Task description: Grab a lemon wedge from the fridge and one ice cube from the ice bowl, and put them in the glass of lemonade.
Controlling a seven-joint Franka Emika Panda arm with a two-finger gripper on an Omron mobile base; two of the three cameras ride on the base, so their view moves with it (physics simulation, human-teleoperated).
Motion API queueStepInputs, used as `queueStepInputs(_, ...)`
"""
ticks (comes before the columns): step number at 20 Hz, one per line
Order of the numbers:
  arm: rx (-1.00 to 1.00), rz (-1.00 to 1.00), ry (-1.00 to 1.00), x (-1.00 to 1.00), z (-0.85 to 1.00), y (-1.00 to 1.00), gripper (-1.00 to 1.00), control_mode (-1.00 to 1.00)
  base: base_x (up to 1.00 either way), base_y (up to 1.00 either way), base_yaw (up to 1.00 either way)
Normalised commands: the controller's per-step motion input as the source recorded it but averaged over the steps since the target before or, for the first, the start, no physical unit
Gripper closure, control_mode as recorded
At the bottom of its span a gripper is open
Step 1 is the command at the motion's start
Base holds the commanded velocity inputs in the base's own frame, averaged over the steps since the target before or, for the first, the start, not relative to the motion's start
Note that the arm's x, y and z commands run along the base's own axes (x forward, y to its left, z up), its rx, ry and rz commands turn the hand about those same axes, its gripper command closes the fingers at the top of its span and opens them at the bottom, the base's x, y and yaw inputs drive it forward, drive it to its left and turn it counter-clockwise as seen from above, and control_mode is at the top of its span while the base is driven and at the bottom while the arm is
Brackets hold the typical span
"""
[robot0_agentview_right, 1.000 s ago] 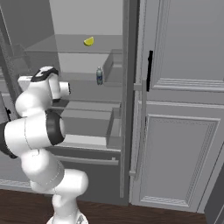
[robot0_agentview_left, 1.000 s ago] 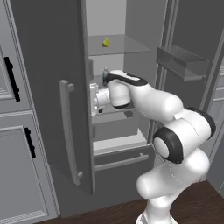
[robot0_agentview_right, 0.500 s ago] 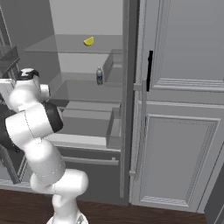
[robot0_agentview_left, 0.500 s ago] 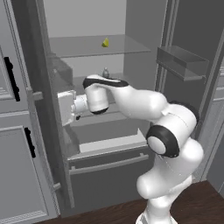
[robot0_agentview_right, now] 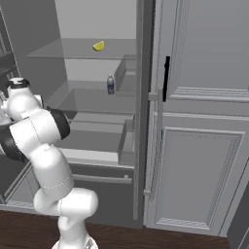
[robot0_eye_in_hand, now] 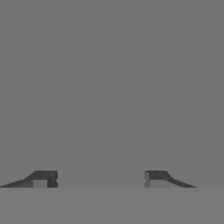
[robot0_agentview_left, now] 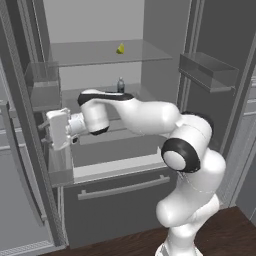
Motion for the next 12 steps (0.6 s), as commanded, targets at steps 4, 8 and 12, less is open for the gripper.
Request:
queueStepInputs(4, 0.00, -0.03, -0.02, -0.16, 0.08, -0.08, -1.00, -1.00, 0.00, 0.00, 0.00)
queueStepInputs(8, 0.10, -0.14, -0.13, -0.66, 0.47, -0.74, -1.00, -1.00, 0.00, 0.00, 0.00)
queueStepInputs(12, 0.15, -0.20, -0.07, -0.61, 0.36, -1.00, -1.00, -1.00, 0.00, 0.00, 0.00)
